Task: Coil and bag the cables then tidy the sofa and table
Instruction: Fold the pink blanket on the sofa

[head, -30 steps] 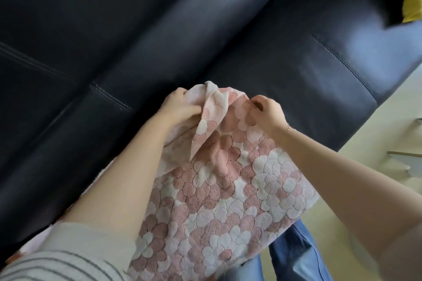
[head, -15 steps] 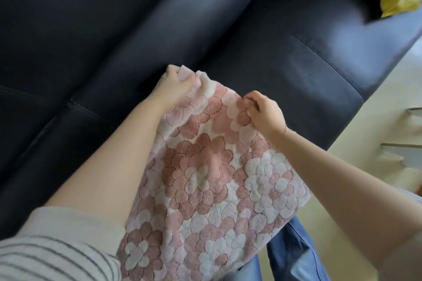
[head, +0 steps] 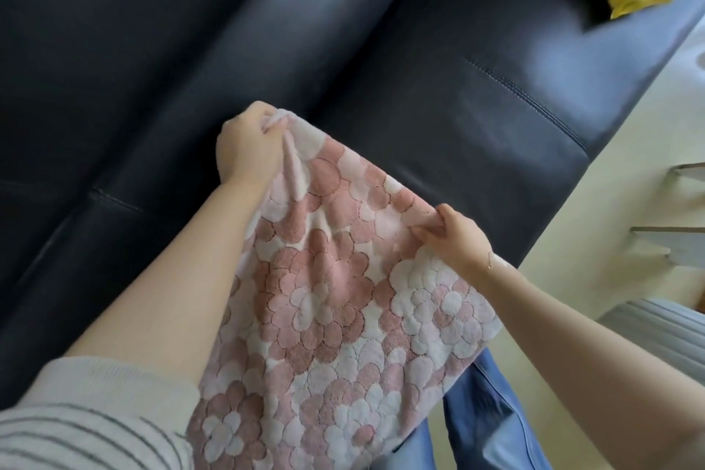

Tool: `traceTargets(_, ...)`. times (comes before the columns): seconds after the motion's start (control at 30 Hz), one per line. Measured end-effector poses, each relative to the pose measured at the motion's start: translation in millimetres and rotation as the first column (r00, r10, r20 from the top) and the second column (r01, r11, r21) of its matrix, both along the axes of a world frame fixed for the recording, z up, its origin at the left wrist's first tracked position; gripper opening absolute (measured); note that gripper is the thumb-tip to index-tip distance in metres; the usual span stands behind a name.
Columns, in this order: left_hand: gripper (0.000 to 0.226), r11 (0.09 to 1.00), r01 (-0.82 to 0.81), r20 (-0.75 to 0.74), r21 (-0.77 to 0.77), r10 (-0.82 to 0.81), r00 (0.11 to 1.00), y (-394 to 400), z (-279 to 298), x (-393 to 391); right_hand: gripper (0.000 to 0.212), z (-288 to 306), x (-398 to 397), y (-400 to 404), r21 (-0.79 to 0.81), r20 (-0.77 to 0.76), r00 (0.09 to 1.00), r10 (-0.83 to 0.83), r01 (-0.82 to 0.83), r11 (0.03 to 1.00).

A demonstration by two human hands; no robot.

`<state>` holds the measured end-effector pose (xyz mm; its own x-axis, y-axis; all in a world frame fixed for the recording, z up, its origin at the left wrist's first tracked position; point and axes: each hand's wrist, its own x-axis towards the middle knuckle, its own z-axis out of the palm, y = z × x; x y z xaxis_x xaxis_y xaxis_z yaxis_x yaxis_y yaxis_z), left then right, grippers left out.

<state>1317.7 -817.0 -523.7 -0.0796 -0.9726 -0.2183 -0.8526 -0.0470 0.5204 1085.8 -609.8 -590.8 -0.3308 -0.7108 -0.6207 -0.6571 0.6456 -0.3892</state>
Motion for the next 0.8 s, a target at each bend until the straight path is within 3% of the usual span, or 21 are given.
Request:
traceTargets(0.1,0.018,0.989,-0.08,-0.13,0.122,0.096,0.987,3,-1,-6,0.036,4,-6,14,0.057,-0.03,1.0,0.003,-0.001,0.998)
traceTargets(0.2,0.019,0.929,-0.194,-0.342,0.316,0.302,0.89,4,4,-15,0.035,8,-17,29,0.233,-0.085,0.99,0.111,-0.088,0.968)
traceTargets(0.3,0.012,0.857,-0.296,-0.376,0.423,0.463,0.803,3,10,-21,0.037,11,-29,44,0.361,-0.093,0.991,0.099,-0.06,0.931)
traceTargets(0.4,0.018,0.782,-0.395,-0.325,0.482,0.578,0.748,5,16,-25,0.026,15,-35,58,0.37,-0.116,0.992,0.059,-0.012,0.929)
traceTargets(0.5,0.018,0.816,-0.431,-0.326,0.385,0.557,0.764,16,24,-23,0.012,28,-36,76,0.26,-0.137,0.99,-0.044,0.078,0.962)
traceTargets(0.63,0.04,0.852,-0.509,-0.376,0.12,0.514,0.771,39,39,2,0.015,56,-18,115,0.03,-0.059,0.993,-0.099,0.1,0.994)
traceTargets(0.8,0.038,0.826,-0.557,-0.463,0.084,0.527,0.712,83,64,40,0.022,86,17,172,-0.142,0.087,0.995,-0.055,0.067,0.988)
